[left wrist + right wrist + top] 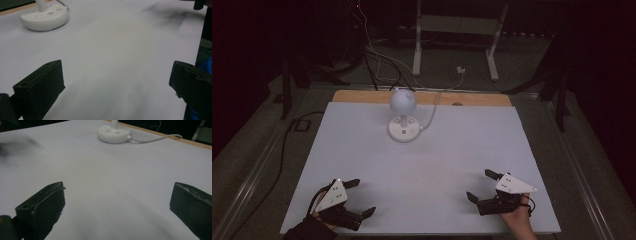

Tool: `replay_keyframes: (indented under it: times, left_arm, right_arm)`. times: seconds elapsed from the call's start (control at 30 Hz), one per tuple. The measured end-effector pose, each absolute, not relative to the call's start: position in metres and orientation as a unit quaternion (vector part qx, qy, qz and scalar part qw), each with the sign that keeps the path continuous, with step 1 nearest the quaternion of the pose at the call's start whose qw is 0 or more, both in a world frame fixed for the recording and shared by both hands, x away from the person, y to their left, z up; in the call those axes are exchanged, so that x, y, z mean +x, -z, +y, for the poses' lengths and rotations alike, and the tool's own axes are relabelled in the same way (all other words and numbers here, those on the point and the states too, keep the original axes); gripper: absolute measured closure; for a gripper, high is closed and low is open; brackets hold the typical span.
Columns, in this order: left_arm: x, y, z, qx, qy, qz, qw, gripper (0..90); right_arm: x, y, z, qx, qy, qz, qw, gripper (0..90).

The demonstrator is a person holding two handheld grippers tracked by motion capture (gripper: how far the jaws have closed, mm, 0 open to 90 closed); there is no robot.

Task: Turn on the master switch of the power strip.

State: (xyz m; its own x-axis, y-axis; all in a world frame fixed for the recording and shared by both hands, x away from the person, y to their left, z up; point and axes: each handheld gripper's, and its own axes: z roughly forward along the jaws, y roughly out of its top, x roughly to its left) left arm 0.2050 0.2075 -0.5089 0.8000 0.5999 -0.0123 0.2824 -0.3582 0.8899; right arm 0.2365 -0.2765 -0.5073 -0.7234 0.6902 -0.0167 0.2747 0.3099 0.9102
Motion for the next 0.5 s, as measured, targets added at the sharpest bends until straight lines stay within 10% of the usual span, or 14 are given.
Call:
replay_keyframes:
  times: [0.5]
  left_arm:
    - [0.2037, 0.5092, 0.2034, 0.821, -0.163, 0.255, 0.484, 0.2]
  right_arm:
    - [0.2343, 0.5058, -0.2745, 0.306, -0.490, 0.788, 0.212, 0.0]
